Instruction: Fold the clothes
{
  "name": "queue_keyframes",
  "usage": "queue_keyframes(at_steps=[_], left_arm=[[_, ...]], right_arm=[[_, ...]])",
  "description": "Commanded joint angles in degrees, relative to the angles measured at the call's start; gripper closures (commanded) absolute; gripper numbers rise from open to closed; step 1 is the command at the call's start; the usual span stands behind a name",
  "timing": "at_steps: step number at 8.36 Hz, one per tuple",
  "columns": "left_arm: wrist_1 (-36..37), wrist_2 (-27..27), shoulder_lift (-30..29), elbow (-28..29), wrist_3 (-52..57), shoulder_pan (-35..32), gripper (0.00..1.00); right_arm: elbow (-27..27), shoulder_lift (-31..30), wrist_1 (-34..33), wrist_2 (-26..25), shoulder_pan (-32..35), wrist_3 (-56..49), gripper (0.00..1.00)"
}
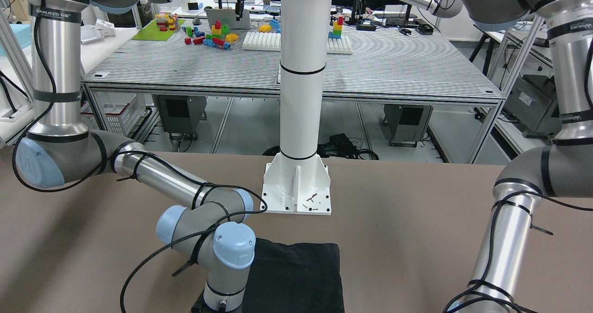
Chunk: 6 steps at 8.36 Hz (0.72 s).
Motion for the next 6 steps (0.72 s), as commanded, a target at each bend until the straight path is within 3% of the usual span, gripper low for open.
queue_keyframes(at_steps=[1, 4, 6], left_arm=[[-0.09, 0.00, 0.03, 0.00, -0.09, 0.36, 0.06], [-0.09, 0.09, 0.03, 0.00, 0.00, 0.36, 0.06], [-0.09, 0.00, 0.12, -0.09, 0.00, 0.36, 0.06]], right_arm=[[-10.41, 2.36, 8.81, -0.31, 2.27, 0.02, 0.06], [-10.42, 1.31, 8.82, 0.04, 4.64, -1.91, 0.06], [-9.81, -2.81, 9.95, 0.13, 6.23, -5.68, 0.06]])
